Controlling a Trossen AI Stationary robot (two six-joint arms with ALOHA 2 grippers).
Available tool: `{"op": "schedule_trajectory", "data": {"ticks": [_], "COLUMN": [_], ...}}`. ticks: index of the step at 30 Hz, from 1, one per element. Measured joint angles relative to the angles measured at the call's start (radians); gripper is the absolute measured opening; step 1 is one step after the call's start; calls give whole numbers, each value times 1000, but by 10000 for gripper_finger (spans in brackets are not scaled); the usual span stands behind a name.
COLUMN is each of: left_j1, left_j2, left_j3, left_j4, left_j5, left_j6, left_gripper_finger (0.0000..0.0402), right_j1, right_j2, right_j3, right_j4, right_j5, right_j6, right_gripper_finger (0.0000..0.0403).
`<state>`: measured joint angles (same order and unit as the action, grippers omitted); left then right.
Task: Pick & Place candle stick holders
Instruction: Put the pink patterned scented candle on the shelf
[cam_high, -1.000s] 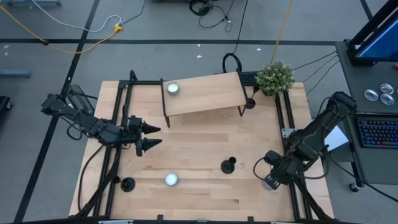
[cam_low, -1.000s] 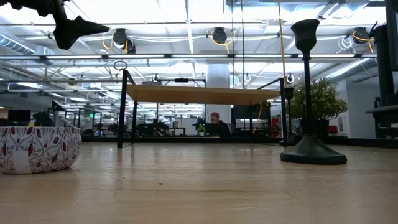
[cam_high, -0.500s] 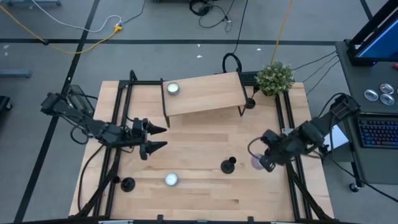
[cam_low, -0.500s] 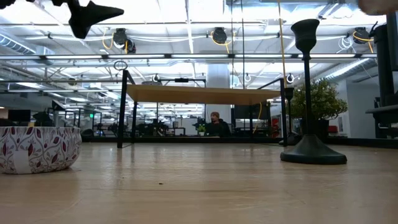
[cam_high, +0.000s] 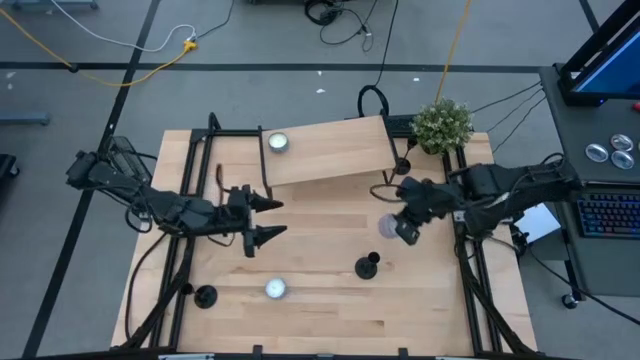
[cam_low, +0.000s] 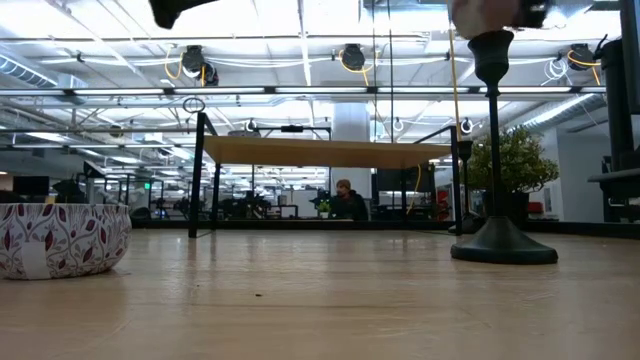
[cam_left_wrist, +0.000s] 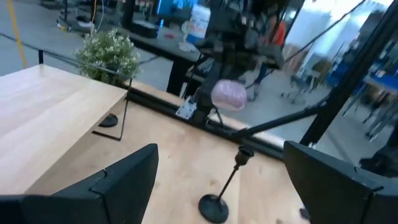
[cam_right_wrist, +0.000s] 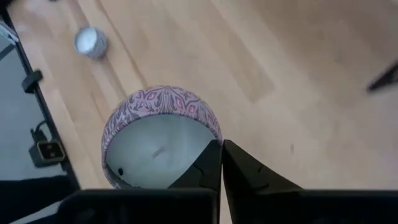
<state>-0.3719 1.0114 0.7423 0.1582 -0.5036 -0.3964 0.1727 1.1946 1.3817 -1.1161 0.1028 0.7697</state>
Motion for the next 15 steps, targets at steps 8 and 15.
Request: {"op": "schedule_trajectory", "data": {"ticks": [8,15], "left_j1": [62,131], "left_j2": [154,275], "left_j3": [234,397], "left_j4": [-287,-442], "left_j5": [97,242], "left_j6": [20,65], "left_gripper_finger": [351,351], "right_j1": [-123,-167], "right_j2": [110,207], "right_j3": [37,37], "right_j4": [135,215], "right_j5": [-66,-139], "right_j6": [-212,-326], "right_gripper_finger": [0,0]}}
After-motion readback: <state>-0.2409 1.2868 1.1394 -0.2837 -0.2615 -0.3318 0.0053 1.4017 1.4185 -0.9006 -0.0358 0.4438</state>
